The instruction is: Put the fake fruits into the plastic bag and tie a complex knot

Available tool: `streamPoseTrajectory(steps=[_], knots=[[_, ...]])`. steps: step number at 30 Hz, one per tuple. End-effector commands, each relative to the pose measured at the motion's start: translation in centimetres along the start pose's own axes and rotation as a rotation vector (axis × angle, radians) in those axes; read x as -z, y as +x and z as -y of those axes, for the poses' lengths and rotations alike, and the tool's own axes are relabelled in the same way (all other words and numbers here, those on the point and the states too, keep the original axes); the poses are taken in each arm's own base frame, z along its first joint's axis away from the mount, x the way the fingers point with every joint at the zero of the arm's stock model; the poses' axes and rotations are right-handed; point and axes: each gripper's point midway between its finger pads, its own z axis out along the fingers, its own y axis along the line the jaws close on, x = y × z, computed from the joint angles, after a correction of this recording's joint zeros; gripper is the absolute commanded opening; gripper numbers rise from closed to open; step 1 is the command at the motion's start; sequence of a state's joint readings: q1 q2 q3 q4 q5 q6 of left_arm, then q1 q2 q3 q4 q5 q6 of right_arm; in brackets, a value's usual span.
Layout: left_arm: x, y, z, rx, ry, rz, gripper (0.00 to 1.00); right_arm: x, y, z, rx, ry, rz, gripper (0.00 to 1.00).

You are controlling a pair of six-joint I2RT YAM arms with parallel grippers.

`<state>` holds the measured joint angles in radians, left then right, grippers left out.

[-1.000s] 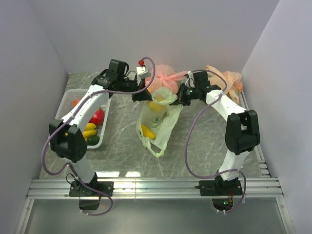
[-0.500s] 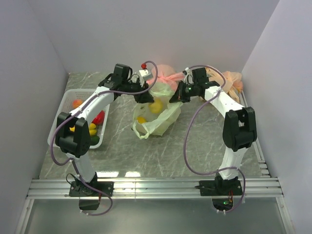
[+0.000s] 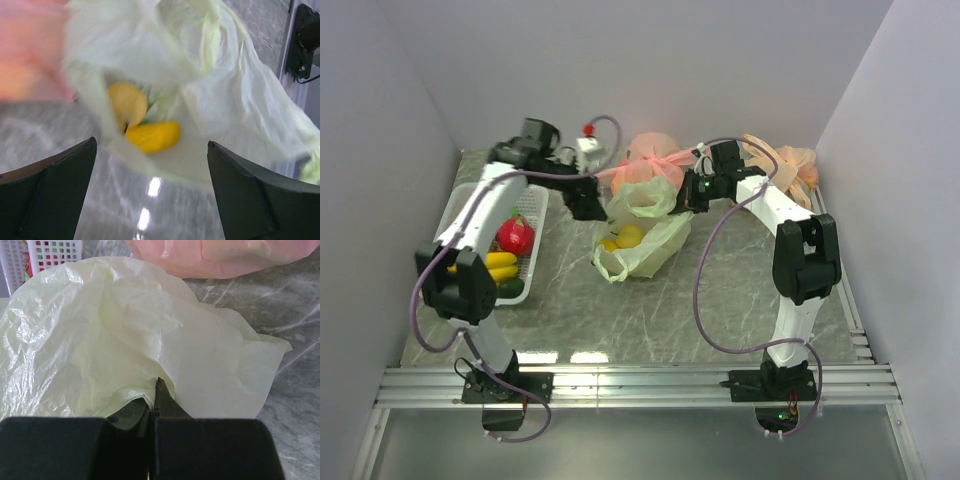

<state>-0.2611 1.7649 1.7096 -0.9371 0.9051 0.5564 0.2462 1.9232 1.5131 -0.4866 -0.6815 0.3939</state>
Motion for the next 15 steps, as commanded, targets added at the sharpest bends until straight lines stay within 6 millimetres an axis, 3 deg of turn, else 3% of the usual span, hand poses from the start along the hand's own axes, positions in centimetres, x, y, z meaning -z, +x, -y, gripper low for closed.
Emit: streamPoseTrajectory(steps=[1, 4, 8, 11, 12, 15], knots=[[8.3, -0.1, 3.4, -0.044, -0.028, -0.006, 0.96, 1.0, -1.1, -1.3, 0.082, -0.014, 0.02, 0.0], [12.7, 2.9, 2.4, 0.004, -0.174, -0.057, 0.99, 1.1, -0.6, -1.1, 0.101, -0.008, -0.002, 0.0], [19.2, 8.8, 0.4, -0.047, -0.422, -0.193, 0.99, 1.3, -0.4, -0.9, 0.121, 0.003, -0.016, 0.0], [21.9, 11.9, -0.1, 0.007, -0.509, -0.247, 0.99, 1.5, -0.6, -0.9, 0.143, 0.016, -0.016, 0.0], [24.1, 13.6, -0.6, 0.025, -0.569, -0.272, 0.99, 1.4, -0.6, -0.8, 0.146, 0.02, -0.018, 0.0], [27.6, 17.6, -0.7, 0.039, -0.646, -0.358, 0.99, 1.4, -0.9, -1.0, 0.163, 0.026, -0.013, 0.0]])
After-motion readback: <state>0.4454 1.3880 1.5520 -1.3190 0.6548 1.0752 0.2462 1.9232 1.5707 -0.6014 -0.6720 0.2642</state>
